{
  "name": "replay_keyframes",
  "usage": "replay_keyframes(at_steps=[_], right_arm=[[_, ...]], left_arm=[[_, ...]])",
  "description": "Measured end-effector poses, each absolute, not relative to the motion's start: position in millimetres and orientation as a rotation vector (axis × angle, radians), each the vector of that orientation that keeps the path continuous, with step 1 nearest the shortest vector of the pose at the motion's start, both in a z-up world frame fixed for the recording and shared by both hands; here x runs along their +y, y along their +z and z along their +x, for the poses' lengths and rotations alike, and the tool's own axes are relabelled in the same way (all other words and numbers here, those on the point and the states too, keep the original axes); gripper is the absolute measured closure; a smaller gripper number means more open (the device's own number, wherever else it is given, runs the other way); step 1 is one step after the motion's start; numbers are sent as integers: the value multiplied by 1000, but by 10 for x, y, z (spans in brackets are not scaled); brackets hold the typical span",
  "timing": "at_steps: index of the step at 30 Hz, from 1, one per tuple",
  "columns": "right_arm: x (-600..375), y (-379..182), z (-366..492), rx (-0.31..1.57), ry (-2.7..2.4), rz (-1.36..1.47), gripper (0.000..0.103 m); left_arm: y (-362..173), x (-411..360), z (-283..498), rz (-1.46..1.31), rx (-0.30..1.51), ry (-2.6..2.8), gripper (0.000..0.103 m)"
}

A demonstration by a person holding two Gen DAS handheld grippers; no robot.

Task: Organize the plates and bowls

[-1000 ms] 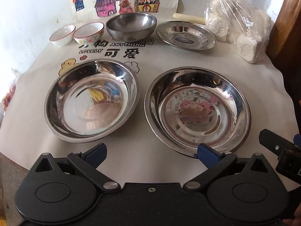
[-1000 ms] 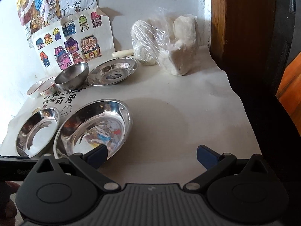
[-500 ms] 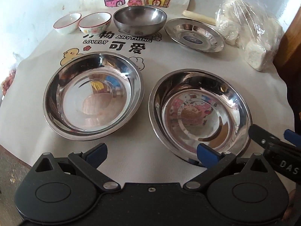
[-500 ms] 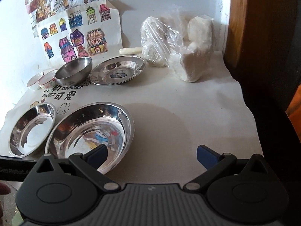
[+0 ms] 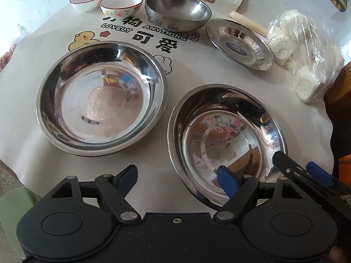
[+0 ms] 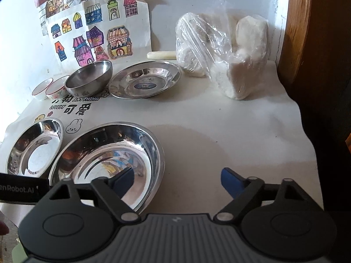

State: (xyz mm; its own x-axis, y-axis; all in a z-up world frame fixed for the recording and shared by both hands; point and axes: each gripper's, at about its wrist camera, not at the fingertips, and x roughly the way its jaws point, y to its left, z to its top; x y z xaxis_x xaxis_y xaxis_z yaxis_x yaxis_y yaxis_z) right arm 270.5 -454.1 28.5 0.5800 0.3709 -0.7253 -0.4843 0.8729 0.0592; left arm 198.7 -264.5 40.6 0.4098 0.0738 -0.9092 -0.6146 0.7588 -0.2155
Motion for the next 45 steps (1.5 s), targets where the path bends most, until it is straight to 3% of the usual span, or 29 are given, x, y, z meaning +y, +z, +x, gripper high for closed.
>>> replay_keyframes(at_steps=[5,7,14,19,32,45], right_arm=[[-4521,260,2731,832,512,-141,28],[-4506,240,2743,850,519,-130,40],[-4447,173,2745,891,551,-109,62],[-4433,169,2705,896,558,-109,82],[-4432,364,2568,844,535,-129,84],[-3717,644,2477,785,659,-109,84]], left_arm=[[388,-2600,1985,-627,1058,463,43],[369,-2574,1992,-650,1059,465,58],[313,-2511,1998,-690,1049,439,87],[347,-2533,1994,-665,1026,407,88],[555,-2444,1976,-613,971,341,89],[875,-1697,1683,-608,915,460,89]])
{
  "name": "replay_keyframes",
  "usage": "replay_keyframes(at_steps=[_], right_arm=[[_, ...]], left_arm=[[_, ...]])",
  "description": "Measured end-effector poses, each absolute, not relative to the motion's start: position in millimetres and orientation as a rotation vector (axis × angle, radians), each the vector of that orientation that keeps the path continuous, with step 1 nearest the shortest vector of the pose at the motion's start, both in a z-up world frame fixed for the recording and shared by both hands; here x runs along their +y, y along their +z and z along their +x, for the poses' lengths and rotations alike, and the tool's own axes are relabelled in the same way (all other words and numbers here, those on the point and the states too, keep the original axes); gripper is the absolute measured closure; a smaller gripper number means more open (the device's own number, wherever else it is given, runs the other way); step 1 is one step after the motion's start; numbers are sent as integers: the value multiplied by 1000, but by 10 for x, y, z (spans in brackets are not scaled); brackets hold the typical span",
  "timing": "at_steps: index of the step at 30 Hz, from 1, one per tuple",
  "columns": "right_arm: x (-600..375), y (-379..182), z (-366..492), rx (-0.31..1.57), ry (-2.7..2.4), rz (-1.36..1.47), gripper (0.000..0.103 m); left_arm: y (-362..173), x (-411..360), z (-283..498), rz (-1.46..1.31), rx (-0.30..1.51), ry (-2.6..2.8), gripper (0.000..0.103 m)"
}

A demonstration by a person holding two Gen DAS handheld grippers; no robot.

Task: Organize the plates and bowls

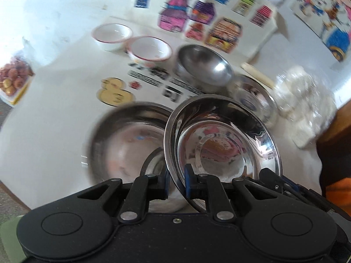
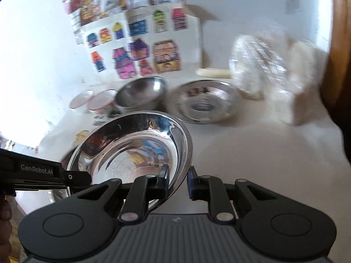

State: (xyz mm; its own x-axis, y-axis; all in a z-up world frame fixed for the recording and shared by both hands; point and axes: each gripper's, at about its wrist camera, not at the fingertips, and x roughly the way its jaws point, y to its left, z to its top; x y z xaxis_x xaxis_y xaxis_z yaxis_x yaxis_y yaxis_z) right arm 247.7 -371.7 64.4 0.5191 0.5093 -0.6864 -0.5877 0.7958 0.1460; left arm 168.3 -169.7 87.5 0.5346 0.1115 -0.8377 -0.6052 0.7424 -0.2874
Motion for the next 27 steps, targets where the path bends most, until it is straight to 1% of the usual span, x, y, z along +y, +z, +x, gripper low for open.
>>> replay_keyframes(at_steps=[5,11,27], right_arm=[[-3319,617,2376,805,715,-107,84],[-3040,530,2270,845,751,-113,83],[-2888,367,2210,935,740,-158,82]], left_arm=[[881,-1385,1494,-608,934,511,89],[798,-1190,1390,-594,966,535,89],[696,-1199,1436,-510,1024,556,88]])
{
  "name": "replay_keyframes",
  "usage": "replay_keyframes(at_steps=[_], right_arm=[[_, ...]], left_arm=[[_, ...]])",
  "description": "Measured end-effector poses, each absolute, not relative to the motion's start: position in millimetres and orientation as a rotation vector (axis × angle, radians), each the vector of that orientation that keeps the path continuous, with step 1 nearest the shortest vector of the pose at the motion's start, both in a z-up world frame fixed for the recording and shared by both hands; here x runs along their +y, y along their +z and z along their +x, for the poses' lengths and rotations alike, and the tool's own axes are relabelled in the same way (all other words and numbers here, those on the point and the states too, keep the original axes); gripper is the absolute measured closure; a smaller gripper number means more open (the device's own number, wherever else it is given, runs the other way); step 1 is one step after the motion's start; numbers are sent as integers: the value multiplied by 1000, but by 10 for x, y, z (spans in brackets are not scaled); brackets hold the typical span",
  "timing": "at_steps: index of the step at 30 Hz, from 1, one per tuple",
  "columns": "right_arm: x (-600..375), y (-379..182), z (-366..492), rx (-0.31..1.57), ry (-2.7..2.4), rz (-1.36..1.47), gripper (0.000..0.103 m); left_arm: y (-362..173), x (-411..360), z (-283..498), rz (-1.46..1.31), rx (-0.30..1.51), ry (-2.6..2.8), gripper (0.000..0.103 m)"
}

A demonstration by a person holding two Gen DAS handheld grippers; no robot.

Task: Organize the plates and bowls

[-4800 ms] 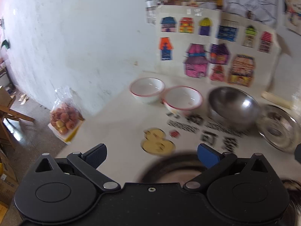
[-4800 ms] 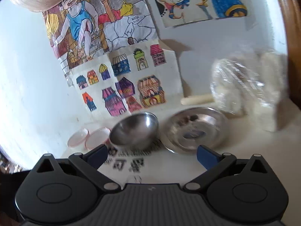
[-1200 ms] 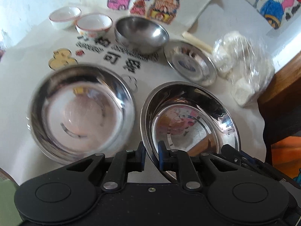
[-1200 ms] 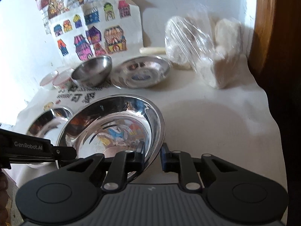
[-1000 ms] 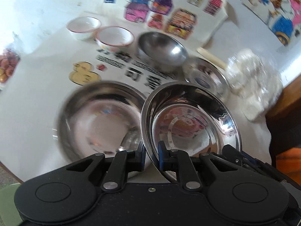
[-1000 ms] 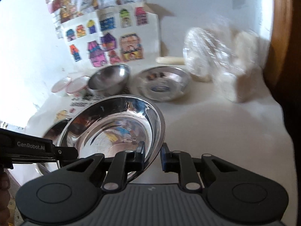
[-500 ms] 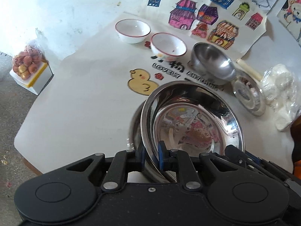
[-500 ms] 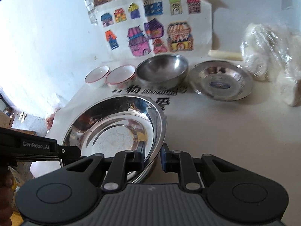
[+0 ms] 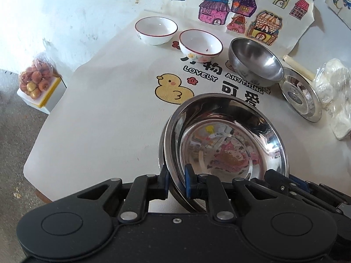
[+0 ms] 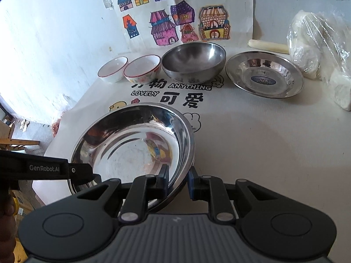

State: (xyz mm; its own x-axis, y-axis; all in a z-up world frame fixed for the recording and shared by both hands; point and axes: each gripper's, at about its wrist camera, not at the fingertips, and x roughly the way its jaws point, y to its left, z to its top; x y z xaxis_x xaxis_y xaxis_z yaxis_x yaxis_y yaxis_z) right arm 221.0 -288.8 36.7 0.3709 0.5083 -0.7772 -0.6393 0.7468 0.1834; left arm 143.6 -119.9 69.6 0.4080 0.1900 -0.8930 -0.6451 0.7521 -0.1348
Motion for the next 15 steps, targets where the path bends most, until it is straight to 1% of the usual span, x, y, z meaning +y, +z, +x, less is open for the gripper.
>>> replay_keyframes(at_steps=[11,15], right_arm=[[-2847,353,2249,956,749,-175,82],[-2826,347,2248,959,758,-201,79]], left_arm=[[698,-1241,1498,-440,1053,548,85],[681,-1247,1516,-405,1075,533,82]])
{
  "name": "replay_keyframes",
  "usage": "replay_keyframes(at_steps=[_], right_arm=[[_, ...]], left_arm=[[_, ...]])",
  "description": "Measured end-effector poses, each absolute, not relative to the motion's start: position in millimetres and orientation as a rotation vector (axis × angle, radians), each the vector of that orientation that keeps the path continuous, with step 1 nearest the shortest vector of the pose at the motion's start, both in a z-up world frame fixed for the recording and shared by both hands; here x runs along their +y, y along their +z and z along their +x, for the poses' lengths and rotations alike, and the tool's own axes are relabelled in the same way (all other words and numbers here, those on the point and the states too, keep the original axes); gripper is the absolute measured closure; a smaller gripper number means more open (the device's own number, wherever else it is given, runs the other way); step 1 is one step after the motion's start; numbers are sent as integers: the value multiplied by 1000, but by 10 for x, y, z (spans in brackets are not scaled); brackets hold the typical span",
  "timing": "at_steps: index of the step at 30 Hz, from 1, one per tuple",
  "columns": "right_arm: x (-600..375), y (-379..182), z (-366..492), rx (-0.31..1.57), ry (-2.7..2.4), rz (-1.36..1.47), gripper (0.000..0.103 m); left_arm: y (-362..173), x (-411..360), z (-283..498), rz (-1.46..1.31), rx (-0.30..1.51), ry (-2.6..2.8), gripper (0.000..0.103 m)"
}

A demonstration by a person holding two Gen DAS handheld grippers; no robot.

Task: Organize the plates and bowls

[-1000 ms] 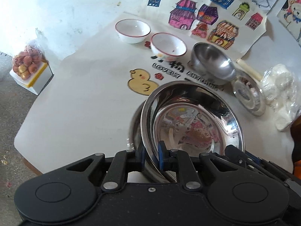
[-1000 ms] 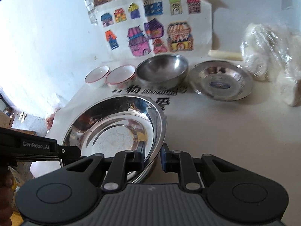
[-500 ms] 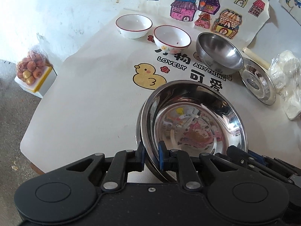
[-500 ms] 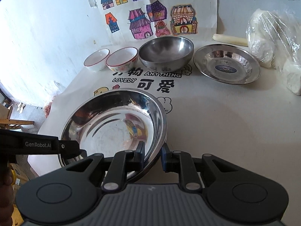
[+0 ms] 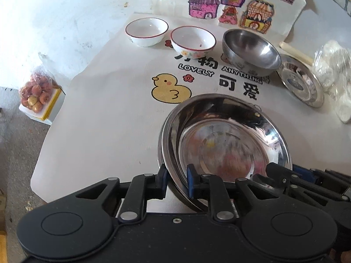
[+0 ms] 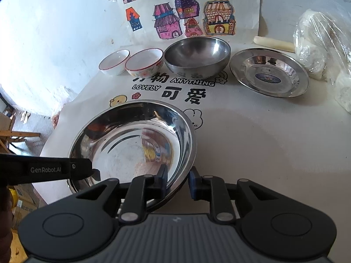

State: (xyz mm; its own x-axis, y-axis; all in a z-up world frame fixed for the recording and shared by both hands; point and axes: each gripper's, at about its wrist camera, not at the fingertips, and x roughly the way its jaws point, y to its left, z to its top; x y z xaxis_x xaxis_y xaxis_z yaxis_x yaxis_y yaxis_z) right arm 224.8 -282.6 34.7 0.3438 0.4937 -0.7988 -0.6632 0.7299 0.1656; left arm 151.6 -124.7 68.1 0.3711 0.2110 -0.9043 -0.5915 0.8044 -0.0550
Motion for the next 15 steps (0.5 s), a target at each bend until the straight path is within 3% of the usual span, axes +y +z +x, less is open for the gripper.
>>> replay_keyframes(at_steps=[11,14,15], right_arm=[[-2792,338,2219,962,749,-244,72],[-2803,365,2237,960,742,-234,64],[-2809,380,2245,961,738,-230,56]], left_arm=[[642,-1067,1493,-424,1119,545,77],[699,-1015,1515,-416,1111,551,69],[722,-994,1523,-418,1108,557,60]])
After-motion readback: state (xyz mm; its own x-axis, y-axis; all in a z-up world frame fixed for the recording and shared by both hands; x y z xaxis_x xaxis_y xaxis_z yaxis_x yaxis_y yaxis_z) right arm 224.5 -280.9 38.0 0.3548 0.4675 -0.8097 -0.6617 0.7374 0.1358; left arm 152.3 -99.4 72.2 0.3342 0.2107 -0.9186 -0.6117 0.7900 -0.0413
